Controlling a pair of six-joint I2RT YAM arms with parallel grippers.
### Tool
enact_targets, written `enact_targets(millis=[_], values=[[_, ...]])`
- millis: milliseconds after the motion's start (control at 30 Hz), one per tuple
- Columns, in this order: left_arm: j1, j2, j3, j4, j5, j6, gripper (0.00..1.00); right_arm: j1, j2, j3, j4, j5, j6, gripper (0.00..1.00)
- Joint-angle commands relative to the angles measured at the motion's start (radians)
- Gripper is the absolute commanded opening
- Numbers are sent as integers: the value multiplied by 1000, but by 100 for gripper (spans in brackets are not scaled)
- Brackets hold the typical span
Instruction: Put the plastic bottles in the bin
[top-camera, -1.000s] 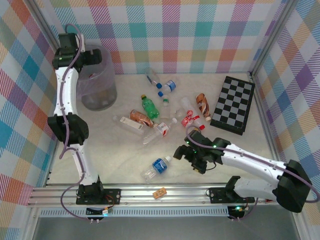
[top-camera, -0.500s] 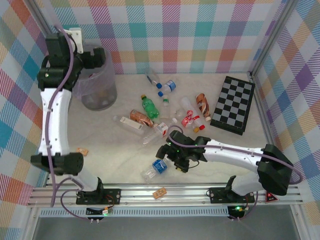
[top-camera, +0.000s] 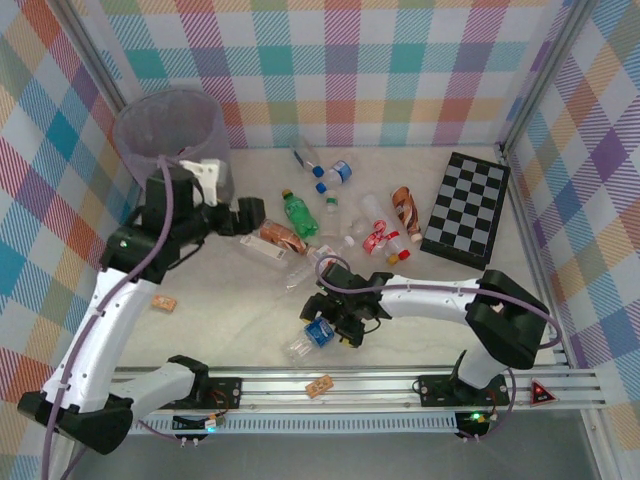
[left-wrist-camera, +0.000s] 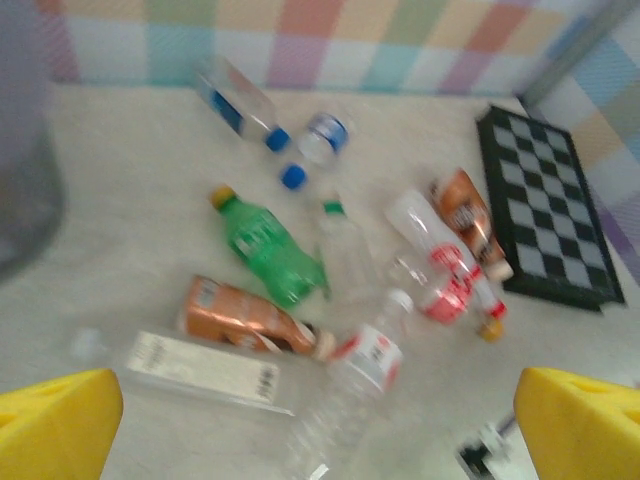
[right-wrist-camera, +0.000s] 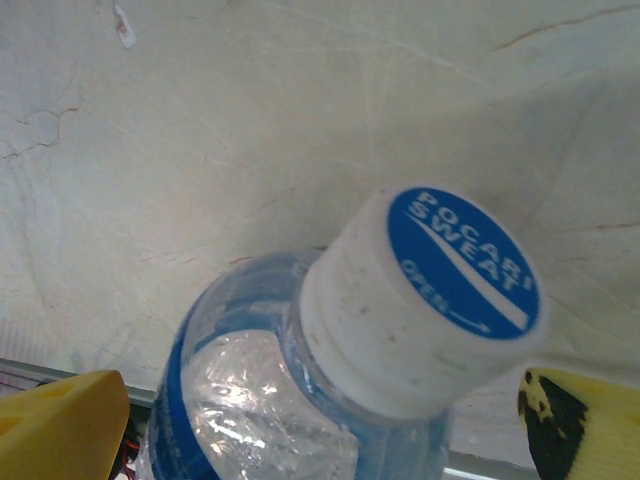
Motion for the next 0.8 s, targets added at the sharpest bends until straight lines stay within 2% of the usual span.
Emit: enact_targets(millis=[0,100,233,333,600,767], values=[[-33,-66,-133,113,96,-119,100,-6,19,23,24,-2,1,99],[-49,-129,-292,195,136,-225,100,-10,32,11,57,-13,17,100],[-62,-224,-413,209,76,-285,100,-11,49,26,63,-24,17,96],[-62,-271,-440,227,50,-309,100,-12,59,35,58,-33,14,91],[-66,-251,-463,268,98,-398,100,-23,16,43,12,-27,-19,74],[-68,-251,-470,306,103,-434,100,-41,-56,26,-10,1,-45,57]])
